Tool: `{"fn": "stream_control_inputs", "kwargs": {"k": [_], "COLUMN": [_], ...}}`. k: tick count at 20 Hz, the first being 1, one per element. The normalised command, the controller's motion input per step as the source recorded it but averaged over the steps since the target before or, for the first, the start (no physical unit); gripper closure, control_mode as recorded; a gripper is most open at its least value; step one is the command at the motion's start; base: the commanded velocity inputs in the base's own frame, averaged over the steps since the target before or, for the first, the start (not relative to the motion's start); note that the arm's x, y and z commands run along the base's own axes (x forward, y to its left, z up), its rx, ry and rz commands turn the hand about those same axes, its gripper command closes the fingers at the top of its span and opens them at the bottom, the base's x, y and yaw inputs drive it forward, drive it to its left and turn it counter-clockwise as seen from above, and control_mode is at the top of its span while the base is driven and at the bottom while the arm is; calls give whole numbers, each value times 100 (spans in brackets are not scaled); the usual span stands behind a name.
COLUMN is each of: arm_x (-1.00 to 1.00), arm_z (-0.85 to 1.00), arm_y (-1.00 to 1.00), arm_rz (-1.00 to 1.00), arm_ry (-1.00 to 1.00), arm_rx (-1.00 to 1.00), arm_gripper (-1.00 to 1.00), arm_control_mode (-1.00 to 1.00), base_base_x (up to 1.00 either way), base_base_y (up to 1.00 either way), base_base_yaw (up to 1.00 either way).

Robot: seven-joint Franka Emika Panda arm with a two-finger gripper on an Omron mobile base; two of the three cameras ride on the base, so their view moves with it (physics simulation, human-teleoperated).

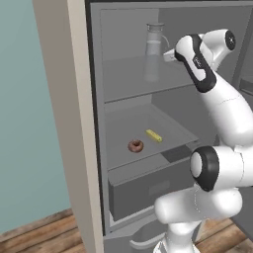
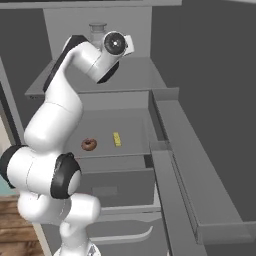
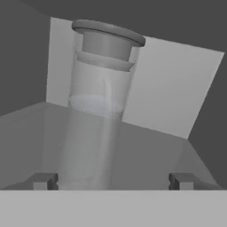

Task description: Move the donut and butter stick from the top shelf to the second highest shelf to make space. Then, place the pitcher from the counter on the cleared top shelf.

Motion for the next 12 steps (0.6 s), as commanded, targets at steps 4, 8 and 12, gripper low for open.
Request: {"fn": "stream_control_inputs", "kwargs": {"k": [4, 8, 12], "arm_x": [-98, -100, -100], "arm_z": [-10, -20, -35], "arm_y": [-3, 0, 0], "arm_rz": [0, -1, -3], "arm_ry": [0, 2, 8], "arm_rx": [-7, -7, -8], "arm_gripper": [-100, -100, -100], "arm_control_mode": [-100, -100, -100], "base_base_x": [0, 0, 0], "base_base_y": [0, 0, 0], "base_base_yaw": [0, 0, 0]}}
